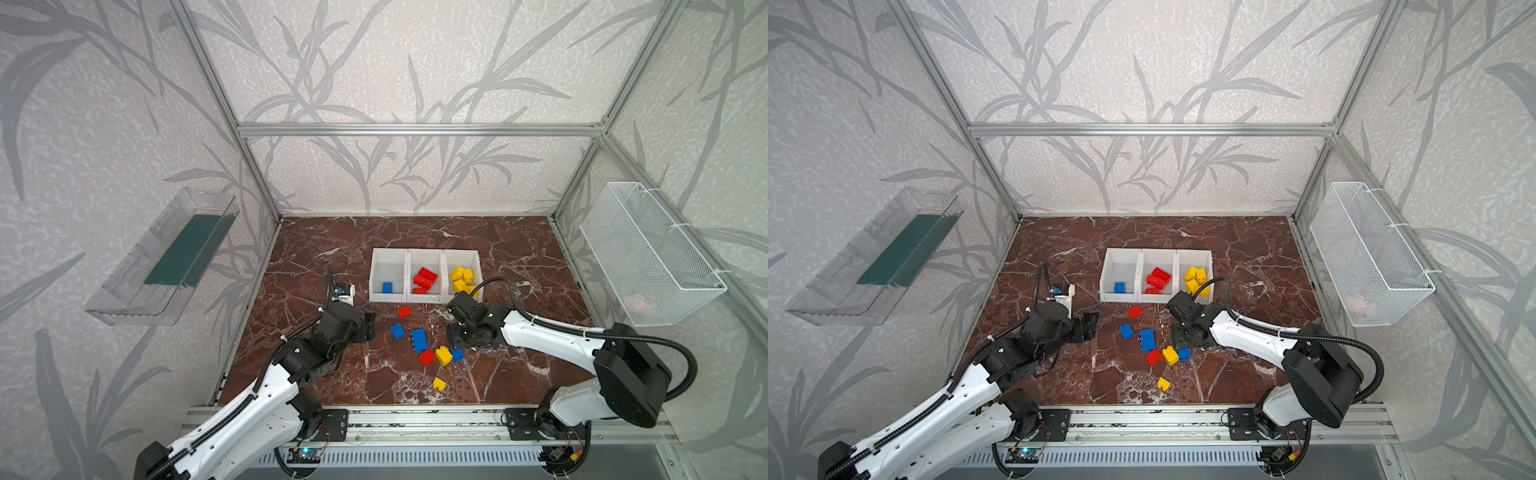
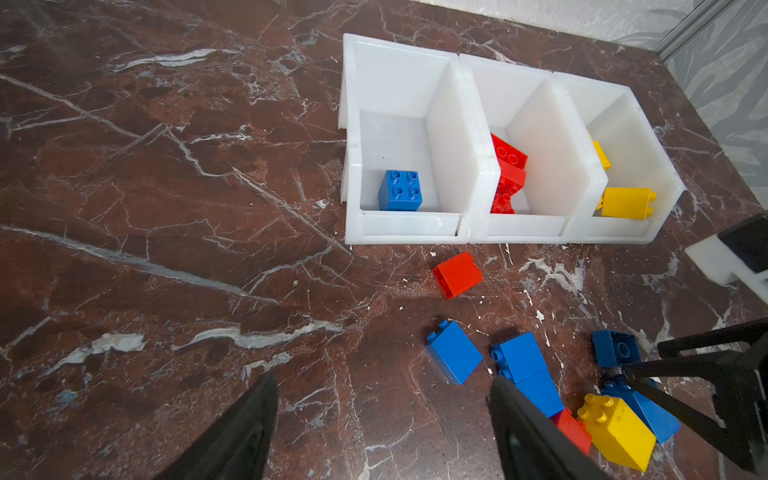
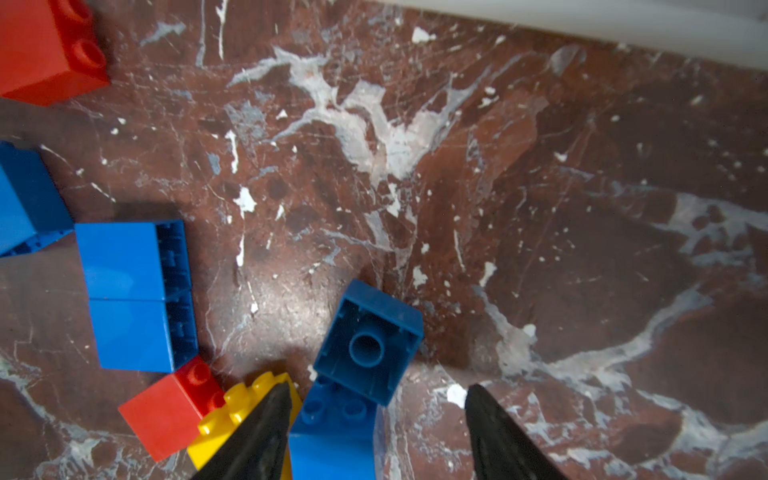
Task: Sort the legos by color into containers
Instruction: 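Lower the right gripper onto a blue brick and grasp it while the left arm withdraws, then reach the right gripper across to the left arm's compartment and release the blue brick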
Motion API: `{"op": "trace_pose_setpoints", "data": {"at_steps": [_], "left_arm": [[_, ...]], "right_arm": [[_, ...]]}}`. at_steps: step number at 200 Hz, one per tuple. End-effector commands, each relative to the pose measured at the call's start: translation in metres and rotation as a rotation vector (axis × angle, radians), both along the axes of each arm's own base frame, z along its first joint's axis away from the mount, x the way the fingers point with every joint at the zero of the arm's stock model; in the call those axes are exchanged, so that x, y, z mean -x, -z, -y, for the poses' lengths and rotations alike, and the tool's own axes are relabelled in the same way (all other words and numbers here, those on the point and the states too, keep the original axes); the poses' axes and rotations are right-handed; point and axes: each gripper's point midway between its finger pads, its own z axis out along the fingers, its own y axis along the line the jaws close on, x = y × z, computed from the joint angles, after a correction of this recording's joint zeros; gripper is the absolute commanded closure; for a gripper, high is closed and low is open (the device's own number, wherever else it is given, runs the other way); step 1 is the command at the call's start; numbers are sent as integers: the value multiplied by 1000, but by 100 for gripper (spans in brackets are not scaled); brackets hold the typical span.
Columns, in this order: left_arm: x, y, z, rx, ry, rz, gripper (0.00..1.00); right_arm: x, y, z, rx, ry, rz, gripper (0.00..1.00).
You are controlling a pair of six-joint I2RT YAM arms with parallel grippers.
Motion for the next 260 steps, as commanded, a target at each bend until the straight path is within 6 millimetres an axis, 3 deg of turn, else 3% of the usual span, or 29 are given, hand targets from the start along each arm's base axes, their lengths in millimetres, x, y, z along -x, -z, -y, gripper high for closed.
{"op": "trace_pose_setpoints", "data": {"at_steps": [1, 53, 83, 129, 166, 186, 206, 250, 260], "left_arm": [[4, 7, -9, -8, -38, -19, 18], [7, 15, 0, -5, 9, -60, 18], [7, 17, 1, -20, 22, -63, 18], [7, 17, -3, -30, 12, -59, 18], [10, 18, -8, -32, -7, -52, 17], [12, 19, -13, -29, -27, -52, 17], [15, 17, -16, -21, -39, -48, 17], [20, 17, -23, 5, -67, -35, 17], [21, 18, -23, 9, -67, -37, 18]], "right_arm": [[-10, -3, -9, -9, 34, 29, 34], [-12, 10, -12, 47, 67, 19, 41], [-11, 15, -13, 51, 78, 9, 52], [-14, 13, -17, 47, 74, 14, 66], [-14, 9, -25, 29, 44, 19, 71], [-16, -2, -36, 10, -2, 32, 71], [-23, -27, -57, -25, -82, 66, 71], [-66, -90, -116, -93, -274, 211, 71], [-76, -88, -132, -85, -317, 214, 71]]}}
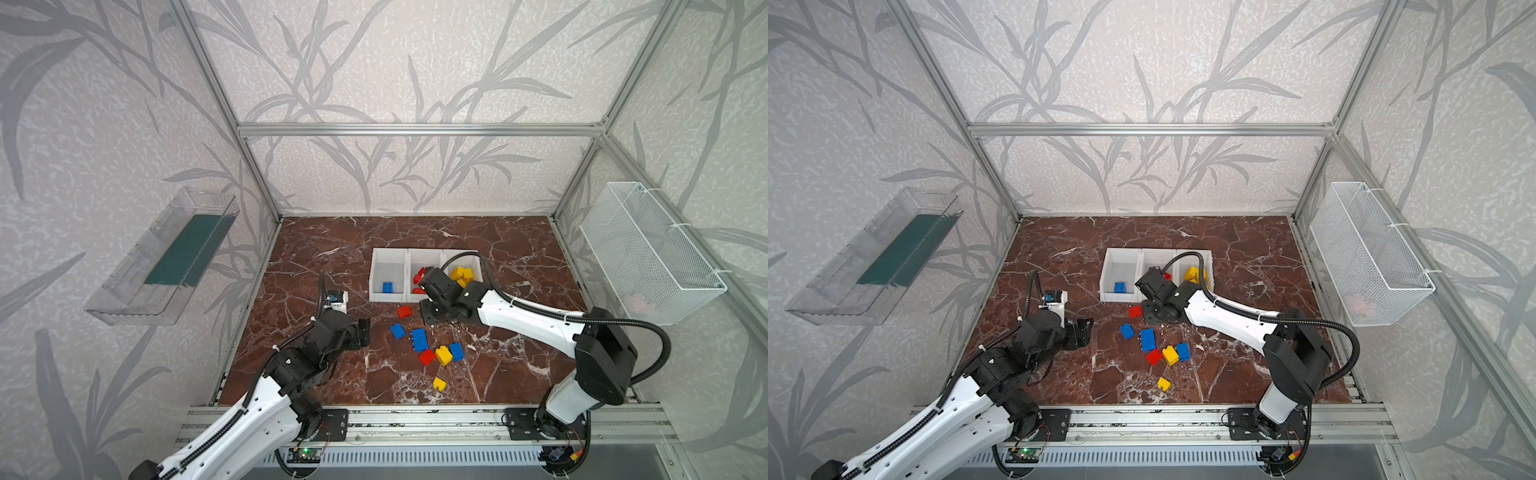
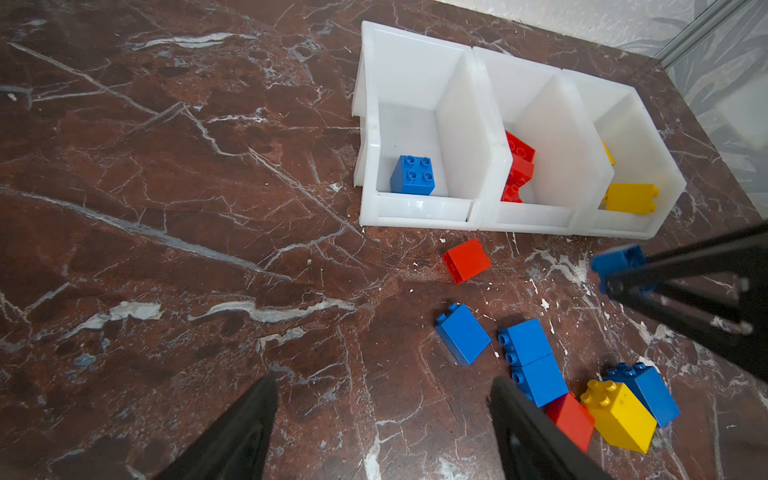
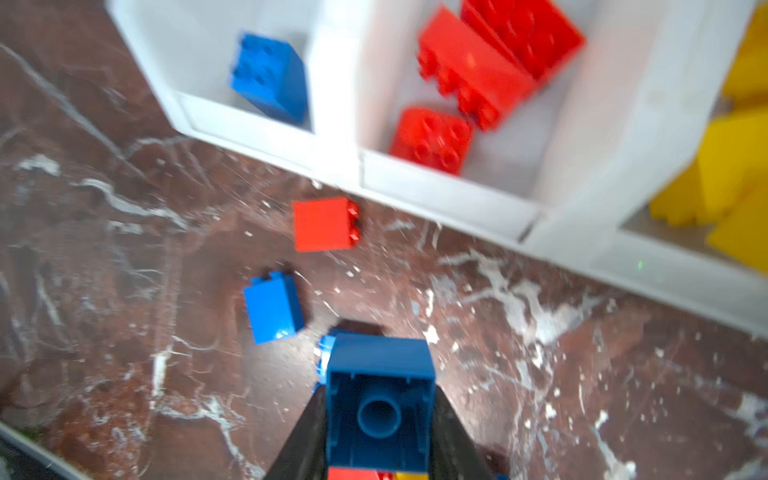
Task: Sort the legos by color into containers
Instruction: 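Reach the right gripper across to the left arm's compartment and release the blue brick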
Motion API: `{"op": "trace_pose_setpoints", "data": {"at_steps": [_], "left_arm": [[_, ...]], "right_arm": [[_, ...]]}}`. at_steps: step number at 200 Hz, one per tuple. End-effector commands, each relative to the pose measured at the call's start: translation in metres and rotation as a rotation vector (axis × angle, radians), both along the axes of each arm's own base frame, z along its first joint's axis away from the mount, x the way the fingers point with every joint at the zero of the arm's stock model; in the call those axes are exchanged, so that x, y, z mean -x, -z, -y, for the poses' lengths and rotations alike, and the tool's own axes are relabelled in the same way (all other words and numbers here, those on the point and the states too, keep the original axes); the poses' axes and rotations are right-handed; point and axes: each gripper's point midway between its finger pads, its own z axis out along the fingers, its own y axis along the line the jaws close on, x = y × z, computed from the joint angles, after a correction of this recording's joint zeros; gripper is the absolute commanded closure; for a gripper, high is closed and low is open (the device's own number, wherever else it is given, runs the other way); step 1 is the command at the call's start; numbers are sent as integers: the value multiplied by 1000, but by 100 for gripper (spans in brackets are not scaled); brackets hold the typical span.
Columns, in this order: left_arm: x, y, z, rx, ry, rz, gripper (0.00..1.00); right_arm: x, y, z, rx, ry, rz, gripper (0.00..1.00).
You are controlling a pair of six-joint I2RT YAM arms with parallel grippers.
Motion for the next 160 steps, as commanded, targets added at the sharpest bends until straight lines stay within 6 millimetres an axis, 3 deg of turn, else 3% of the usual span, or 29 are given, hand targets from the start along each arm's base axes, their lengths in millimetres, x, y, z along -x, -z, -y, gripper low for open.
{"op": "trace_pose_setpoints", "data": {"at_steps": [1, 22, 46, 94, 131, 160], "left_arm": [[5, 11, -10, -10, -42, -30, 18], [7, 12, -7, -4, -27, -43, 17], [9, 17, -6, -6, -19, -61, 18], [13, 23, -6, 2, -20, -82, 18], [13, 25, -6, 7, -21, -83, 18], [12, 28, -4, 4, -14, -90, 17]], "right_arm": [[-13, -2, -26, 51, -142, 33, 71], [-36, -6, -55, 53, -194, 64, 71], [-65, 7, -76, 57, -206, 65, 71], [-97, 23, -87, 85, -196, 46, 70], [-104, 15, -83, 60, -177, 52, 45], [-99, -3, -90, 9, -209, 65, 37]]}}
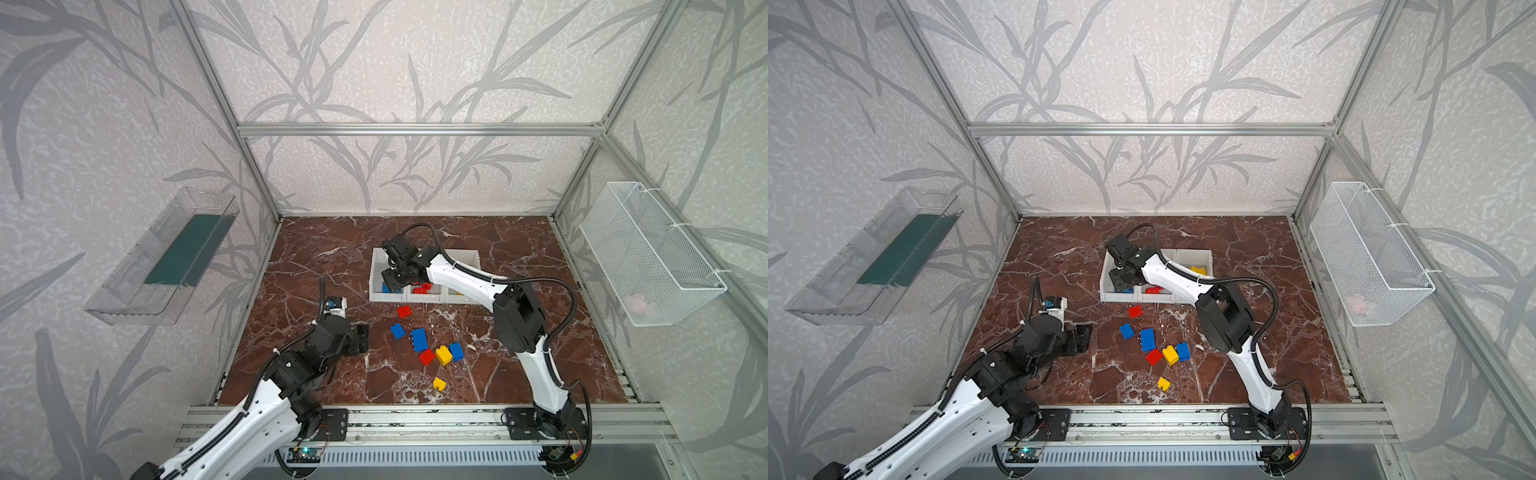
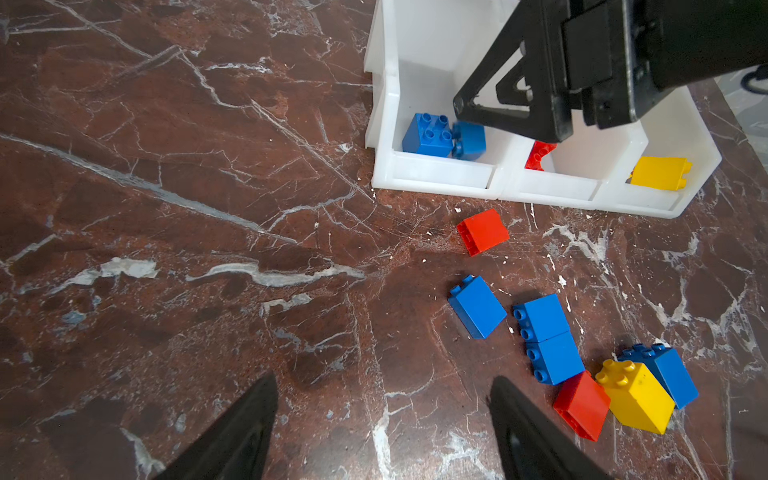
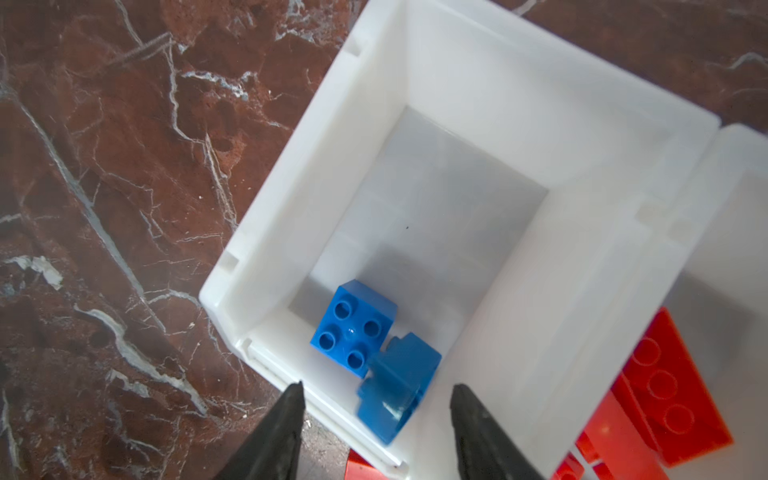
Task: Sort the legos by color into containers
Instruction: 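Reach the right gripper across to the left arm's compartment and release the blue brick, then lower the left gripper onto a blue brick and grasp it while the right arm withdraws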
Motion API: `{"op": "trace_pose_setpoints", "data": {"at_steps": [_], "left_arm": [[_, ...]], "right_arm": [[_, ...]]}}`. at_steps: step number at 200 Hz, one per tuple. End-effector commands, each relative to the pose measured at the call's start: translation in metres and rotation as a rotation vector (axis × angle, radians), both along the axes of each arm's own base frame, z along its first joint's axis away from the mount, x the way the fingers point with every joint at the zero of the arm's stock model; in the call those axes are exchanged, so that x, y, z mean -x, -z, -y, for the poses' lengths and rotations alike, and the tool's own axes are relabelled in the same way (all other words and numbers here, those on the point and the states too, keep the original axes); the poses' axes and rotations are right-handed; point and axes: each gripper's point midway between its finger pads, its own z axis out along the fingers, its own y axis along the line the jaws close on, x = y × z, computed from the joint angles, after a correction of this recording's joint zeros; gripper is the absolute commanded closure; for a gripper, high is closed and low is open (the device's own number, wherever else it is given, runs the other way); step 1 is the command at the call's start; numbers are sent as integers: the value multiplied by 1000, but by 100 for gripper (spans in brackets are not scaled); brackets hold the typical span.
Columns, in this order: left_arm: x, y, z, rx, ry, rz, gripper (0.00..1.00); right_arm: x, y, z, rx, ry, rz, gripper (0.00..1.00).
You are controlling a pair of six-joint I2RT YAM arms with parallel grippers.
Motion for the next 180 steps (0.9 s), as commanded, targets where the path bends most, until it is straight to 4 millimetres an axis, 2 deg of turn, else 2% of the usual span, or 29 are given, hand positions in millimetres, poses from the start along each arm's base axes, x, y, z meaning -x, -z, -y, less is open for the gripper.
{"op": "trace_pose_setpoints", "data": {"at_steps": [1, 38, 69, 92, 111, 127, 133, 136, 180], "left_arm": [[2, 6, -1, -2, -11, -22, 17], [1, 8, 3, 5, 5, -29, 18], [1, 11, 9, 9, 34, -39, 17], [1, 15, 25, 42, 109, -51, 17], [2, 19, 37, 73, 147, -76, 18], [1, 24, 44, 84, 165, -101, 18], [1, 26, 47, 88, 172, -111, 17], [1, 28, 48, 90, 176, -118, 18], [-7, 47, 77, 171, 217, -190, 17]], "right_arm": [[4, -33, -5, -54, -32, 21, 37], [10, -65, -2, -101, -38, 60, 35], [22, -93, 2, -152, -54, 91, 34], [35, -104, 13, -168, -51, 105, 34], [48, -100, 33, -158, -17, 102, 34], [62, -90, 55, -137, 19, 91, 33], [68, -80, 63, -115, 32, 78, 33], [71, -86, 69, -124, 39, 88, 33], [113, -51, 132, -84, 172, 41, 32]]}}
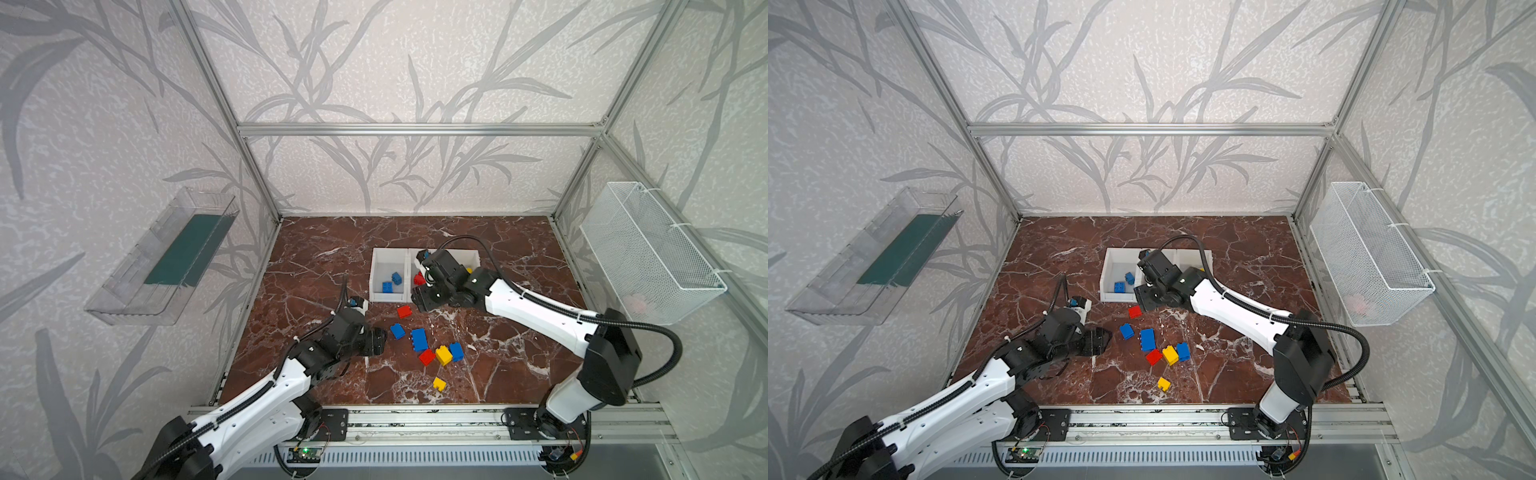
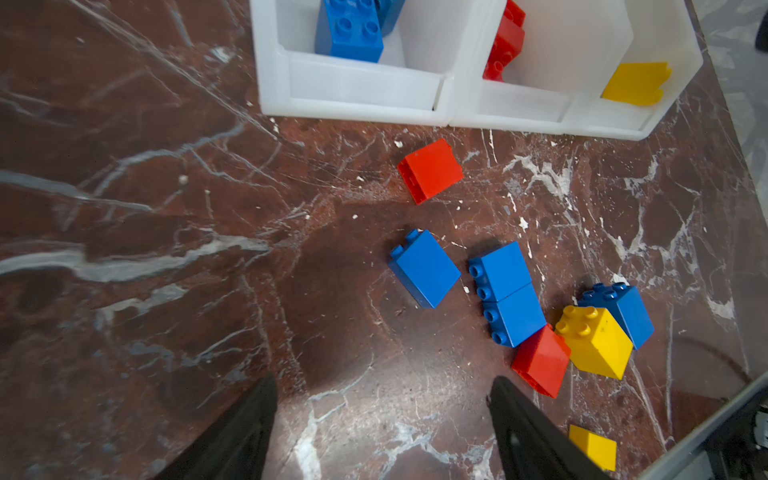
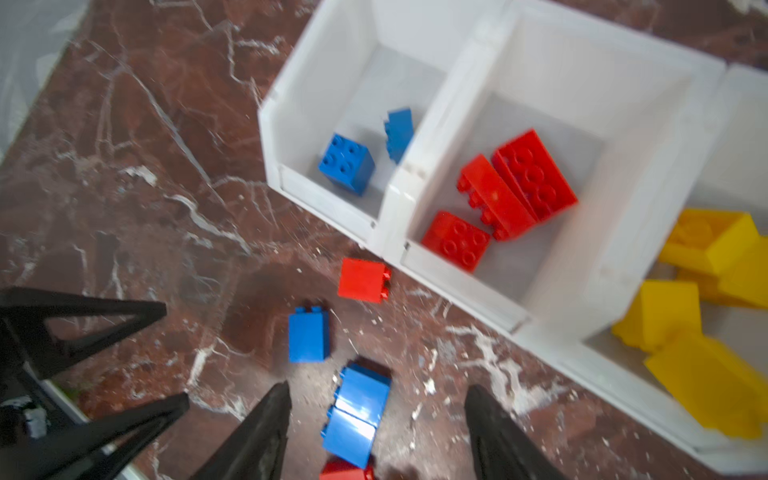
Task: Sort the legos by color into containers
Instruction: 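Lower the left gripper onto a blue brick and grasp it while the right arm withdraws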
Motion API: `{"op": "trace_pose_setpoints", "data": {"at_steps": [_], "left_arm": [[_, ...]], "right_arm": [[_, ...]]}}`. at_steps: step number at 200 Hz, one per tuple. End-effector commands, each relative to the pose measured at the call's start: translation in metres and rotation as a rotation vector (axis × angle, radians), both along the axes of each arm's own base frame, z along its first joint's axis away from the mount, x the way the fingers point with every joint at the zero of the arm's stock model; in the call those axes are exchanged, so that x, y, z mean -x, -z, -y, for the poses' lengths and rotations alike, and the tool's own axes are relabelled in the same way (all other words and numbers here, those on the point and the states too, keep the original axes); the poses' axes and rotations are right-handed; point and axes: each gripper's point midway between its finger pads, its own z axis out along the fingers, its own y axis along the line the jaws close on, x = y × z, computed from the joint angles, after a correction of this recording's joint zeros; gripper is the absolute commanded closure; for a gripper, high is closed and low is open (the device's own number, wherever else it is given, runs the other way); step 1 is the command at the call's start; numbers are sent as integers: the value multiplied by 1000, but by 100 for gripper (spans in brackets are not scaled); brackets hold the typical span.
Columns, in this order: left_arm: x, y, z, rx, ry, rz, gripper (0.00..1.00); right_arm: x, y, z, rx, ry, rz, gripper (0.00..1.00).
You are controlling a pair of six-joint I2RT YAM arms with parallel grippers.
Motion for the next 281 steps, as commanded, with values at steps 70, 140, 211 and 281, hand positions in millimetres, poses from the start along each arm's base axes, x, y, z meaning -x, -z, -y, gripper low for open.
{"op": "trace_pose_setpoints", "data": {"at_steps": [70, 140, 211, 281], "left_arm": [[-18, 29, 54, 73, 76, -173, 17], [-38, 51, 72, 1, 113, -225, 20], [-29, 72, 67, -234, 190, -230, 31], [-31, 77, 58, -301, 174, -210, 49]], "right_arm": [[39, 12, 83, -24, 258, 32, 31], [48, 9, 108, -6, 321, 66, 31], [50, 8, 116, -16, 356, 73, 31], [52, 13, 119, -18, 371, 66, 31]]}}
